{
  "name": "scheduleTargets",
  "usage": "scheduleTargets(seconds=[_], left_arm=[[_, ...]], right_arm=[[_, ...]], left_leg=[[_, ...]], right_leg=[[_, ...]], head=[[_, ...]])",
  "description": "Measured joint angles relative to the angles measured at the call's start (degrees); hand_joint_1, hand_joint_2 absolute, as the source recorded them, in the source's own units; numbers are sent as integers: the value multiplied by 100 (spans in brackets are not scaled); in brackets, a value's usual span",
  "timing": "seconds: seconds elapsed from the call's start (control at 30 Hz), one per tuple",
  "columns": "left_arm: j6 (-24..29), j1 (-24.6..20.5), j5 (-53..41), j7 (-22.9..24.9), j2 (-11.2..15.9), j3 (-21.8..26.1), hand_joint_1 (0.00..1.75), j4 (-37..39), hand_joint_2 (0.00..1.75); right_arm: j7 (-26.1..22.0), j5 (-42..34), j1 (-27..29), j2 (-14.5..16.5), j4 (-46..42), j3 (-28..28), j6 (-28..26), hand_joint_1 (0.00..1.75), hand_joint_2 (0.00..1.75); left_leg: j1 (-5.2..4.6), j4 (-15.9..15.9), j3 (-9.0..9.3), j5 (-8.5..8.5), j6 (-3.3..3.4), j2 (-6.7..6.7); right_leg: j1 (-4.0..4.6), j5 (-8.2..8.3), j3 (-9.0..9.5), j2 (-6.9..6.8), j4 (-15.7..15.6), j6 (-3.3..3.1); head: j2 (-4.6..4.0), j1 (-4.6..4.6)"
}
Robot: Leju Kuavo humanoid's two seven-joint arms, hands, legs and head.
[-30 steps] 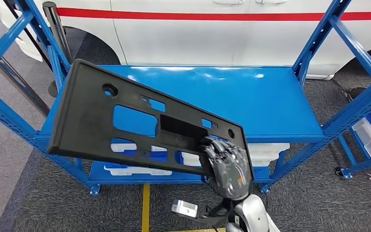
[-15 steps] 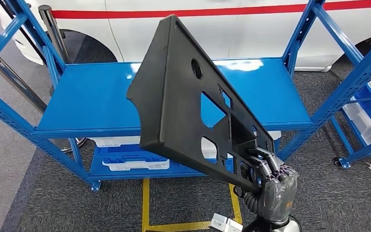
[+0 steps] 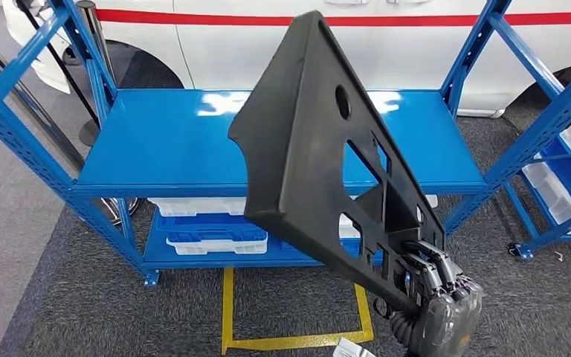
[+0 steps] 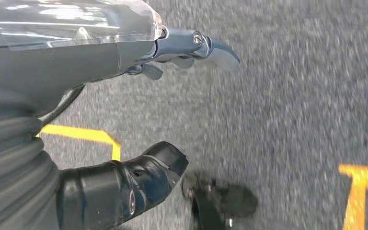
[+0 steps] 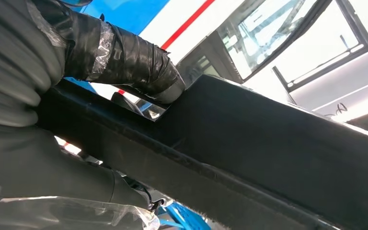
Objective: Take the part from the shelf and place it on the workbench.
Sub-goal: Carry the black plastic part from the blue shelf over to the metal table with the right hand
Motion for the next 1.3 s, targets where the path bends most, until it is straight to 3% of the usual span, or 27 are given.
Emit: scheduleTargets(seconds=[0.07,0.1,0.13,0.23,0.27,0.37,0.43,0.53,0.57,0.6,0.63,0.73,0.77,0.9,0.97,1.03,1.07,1.1,1.13,1.17,1.23,1.3], left_arm=[[-113,5,-113,27,4,-91,0,-1,175],[-163,10,-157,42,14,-130,0,-2,175],[-192,12,-189,59,19,-161,0,-2,175],[-220,19,-237,108,17,-244,0,-2,175],[-217,18,-238,121,15,-256,0,-2,175],[-200,15,-236,176,19,-273,0,-2,175],[-186,20,-231,215,36,-275,0,-2,175],[-164,23,-224,249,57,-275,0,-2,175],[-160,23,-224,256,60,-275,0,-2,175],[-155,23,-225,263,62,-275,0,-2,175],[-150,23,-225,273,64,-275,0,-2,175],[-137,14,-222,322,88,-275,0,-2,175],[-136,12,-219,336,95,-275,0,-2,175],[-138,9,-210,365,107,-275,0,-2,175],[-139,6,-201,375,115,-275,0,-2,175],[-139,3,-191,392,128,-275,0,-2,175],[-138,2,-189,401,134,-275,0,-2,175],[-138,2,-186,411,139,-275,0,-2,175],[-138,3,-184,417,143,-275,0,-2,175],[-139,3,-182,420,146,-275,0,-2,175],[-139,1,-179,423,147,-275,0,-2,175],[-139,-5,-176,423,149,-275,0,-2,175]], right_arm=[[12,-48,13,15,-15,-50,0,175,175],[22,-69,12,15,-12,-62,0,175,175],[36,-82,8,14,-9,-67,0,175,175],[71,-129,-15,14,-2,-72,0,175,175],[80,-155,-24,14,-2,-73,0,175,175],[97,-253,-39,12,1,-75,0,175,175],[81,-343,-51,9,2,-73,0,175,175],[15,-438,-61,8,2,-71,0,175,175],[-18,-452,-60,8,2,-73,0,175,175],[-51,-465,-60,8,2,-77,0,175,175],[-84,-478,-60,8,2,-83,0,175,175],[-150,-547,-60,8,-2,-106,-2,175,175],[-163,-575,-60,8,-3,-110,-2,175,175],[-181,-652,-60,5,-7,-120,-6,175,175],[-175,-669,-60,2,-8,-127,-7,175,175],[-169,-679,-61,-13,0,-133,-7,175,175],[-164,-685,-61,-24,9,-135,-7,175,175],[-157,-695,-61,-37,19,-137,-7,175,175],[-147,-707,-62,-51,27,-137,-7,175,175],[-131,-721,-66,-63,31,-137,-7,175,175],[-98,-748,-87,-88,37,-136,-7,175,175],[-81,-762,-108,-107,43,-133,-7,175,175]], left_leg=[[-15,5,-157,129,50,15],[-26,10,-225,180,48,17],[-30,12,-268,212,38,15],[-38,11,-337,291,-22,8],[-36,8,-342,317,-55,6],[-19,0,-360,376,-167,4],[-12,181,-454,182,-224,-2],[-1,1140,-786,-511,-272,-6],[1,1422,-850,-634,-286,-6],[1,1529,-827,-639,-295,-5],[2,1419,-696,-542,-300,-5],[-9,315,54,-187,-262,-7],[-20,65,194,-149,-236,-11],[-18,-99,177,-62,-103,-6],[9,-133,113,34,-25,16],[-1,-118,6,114,14,28],[-5,-105,-49,152,14,31],[-7,-89,-106,184,8,34],[-6,-69,-155,209,-2,33],[-4,-48,-195,228,-15,32],[-10,-7,-254,261,-59,27],[-21,7,-294,305,-127,25]], right_leg=[[-26,-572,-219,9,820,38],[-33,-657,-201,9,1010,42],[-34,-553,-14,9,822,29],[-2,-233,806,22,-367,-55],[21,-203,937,27,-595,-84],[53,-135,928,25,-713,-177],[26,-43,870,7,-763,-272],[27,81,716,-16,-773,-346],[32,118,658,-21,-762,-346],[35,151,598,-26,-744,-343],[35,178,538,-27,-718,-334],[34,230,393,-28,-608,-288],[41,248,368,-30,-581,-261],[47,299,306,-21,-530,-124],[33,9,176,-1,-212,-69],[2,-472,-57,11,479,-24],[-15,-631,-137,11,785,-4],[-30,-681,-133,11,928,10],[-43,-619,-15,11,846,16],[-55,-481,204,11,557,15],[-53,-258,691,16,-230,-10],[-23,-188,877,25,-616,-58]], head=[[0,1],[0,0],[0,-1],[0,-2],[0,0],[0,1],[0,-8],[0,-27],[0,-26],[0,-26],[0,-26],[0,-26],[0,-23],[0,-20],[0,-15],[0,-11],[0,-12],[0,-13],[0,-12],[0,-12],[0,-12],[0,-14]])
